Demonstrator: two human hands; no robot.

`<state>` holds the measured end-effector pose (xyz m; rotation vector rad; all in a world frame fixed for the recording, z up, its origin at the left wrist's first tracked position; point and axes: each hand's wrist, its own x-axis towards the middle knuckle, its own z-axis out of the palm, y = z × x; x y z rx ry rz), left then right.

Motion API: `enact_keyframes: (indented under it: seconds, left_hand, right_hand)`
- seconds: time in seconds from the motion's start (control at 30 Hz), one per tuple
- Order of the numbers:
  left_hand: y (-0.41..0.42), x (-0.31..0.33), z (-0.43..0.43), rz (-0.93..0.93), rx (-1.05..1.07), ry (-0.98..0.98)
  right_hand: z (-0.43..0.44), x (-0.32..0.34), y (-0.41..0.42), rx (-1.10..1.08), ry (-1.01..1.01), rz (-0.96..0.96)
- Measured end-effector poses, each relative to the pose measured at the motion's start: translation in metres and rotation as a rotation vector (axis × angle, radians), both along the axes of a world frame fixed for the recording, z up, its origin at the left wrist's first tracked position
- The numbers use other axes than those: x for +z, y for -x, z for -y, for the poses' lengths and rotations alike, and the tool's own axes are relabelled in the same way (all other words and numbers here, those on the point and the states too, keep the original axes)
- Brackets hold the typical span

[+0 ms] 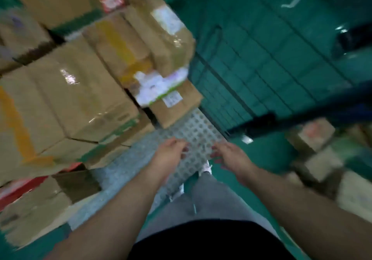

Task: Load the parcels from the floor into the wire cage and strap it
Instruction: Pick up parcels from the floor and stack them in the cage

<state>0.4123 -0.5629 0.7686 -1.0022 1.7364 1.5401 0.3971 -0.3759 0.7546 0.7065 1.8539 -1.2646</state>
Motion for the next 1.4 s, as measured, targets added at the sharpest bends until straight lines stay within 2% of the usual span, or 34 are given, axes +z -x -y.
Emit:
enact_keyframes:
  seconds: [0.23,0.33,0.57,0.67,0.9,1.07,1.2,1.4]
  left_hand:
    - [-0.03,0.011,-0.134,-0.108,-0.585,0.03]
    - [-0.045,0.016,-0.183,-0.169,-0.706,0.05]
    - [-0.164,0.015,-0.359,-0.168,-1.152,0.02]
    - [-0.227,0.006,-0.434,-0.125,-1.312,-0.001]
    - [-0.354,-0.011,-0.606,-0.077,-1.596,0.003]
    - [-0.365,-0.001,-0.673,-0.037,-1.603,-0.029]
    - [-0.357,-0.013,-0.72,-0.037,-1.648,0.024]
    - [-0.38,-0.041,-0.828,-0.037,-1.897,0.092]
  right_hand:
    - [-0.128,0.026,-0.119,-0.619,-0.004,-0.09]
    - [-0.162,0.033,-0.164,-0.75,-0.013,-0.099]
    - [-0.294,0.038,-0.339,-1.243,-0.022,-0.123]
    - [-0.349,0.026,-0.414,-1.38,-0.026,-0.111]
    - [-0.483,-0.007,-0.56,-1.564,-0.05,-0.013]
    - [-0.553,-0.011,-0.595,-1.597,-0.052,0.051]
    - [-0.6,-0.013,-0.598,-1.568,-0.005,0.042]
    - [-0.629,-0.021,-0.632,-1.761,-0.087,0.04]
